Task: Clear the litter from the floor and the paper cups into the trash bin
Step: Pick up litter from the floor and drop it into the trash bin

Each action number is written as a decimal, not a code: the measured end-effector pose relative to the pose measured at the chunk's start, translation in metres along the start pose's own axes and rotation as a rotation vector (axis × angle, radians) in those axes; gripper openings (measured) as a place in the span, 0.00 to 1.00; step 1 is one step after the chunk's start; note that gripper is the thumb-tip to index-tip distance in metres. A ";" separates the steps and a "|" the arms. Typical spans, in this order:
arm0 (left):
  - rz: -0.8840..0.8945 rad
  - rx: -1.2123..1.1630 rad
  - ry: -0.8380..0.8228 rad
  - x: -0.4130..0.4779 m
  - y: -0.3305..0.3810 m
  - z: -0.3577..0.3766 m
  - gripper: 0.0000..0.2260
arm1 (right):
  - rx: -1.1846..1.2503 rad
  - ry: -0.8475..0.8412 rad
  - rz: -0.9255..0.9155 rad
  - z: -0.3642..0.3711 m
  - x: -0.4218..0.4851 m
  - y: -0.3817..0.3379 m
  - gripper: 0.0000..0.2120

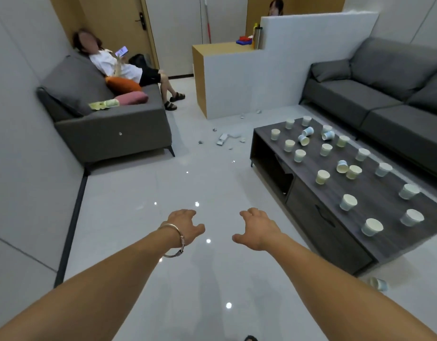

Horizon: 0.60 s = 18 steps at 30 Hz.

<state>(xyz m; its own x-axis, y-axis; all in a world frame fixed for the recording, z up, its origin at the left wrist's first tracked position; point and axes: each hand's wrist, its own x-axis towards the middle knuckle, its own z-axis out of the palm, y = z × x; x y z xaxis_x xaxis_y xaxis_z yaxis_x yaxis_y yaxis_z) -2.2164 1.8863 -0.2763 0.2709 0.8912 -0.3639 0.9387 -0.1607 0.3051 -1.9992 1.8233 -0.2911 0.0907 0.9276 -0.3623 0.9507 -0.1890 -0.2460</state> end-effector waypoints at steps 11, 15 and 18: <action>-0.056 -0.024 -0.041 0.241 0.012 -0.068 0.29 | -0.049 -0.022 0.042 -0.091 0.222 0.031 0.39; 0.013 -0.048 -0.068 0.342 0.017 -0.106 0.30 | -0.019 -0.020 0.098 -0.119 0.306 0.029 0.39; 0.064 -0.047 -0.097 0.403 0.025 -0.140 0.30 | 0.001 -0.018 0.139 -0.148 0.362 0.030 0.39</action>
<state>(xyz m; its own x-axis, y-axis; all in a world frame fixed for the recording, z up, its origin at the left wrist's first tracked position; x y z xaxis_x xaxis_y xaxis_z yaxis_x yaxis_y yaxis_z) -2.1134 2.3011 -0.2920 0.3512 0.8340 -0.4255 0.9086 -0.1937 0.3701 -1.8937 2.2010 -0.2965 0.2164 0.8864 -0.4091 0.9290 -0.3158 -0.1930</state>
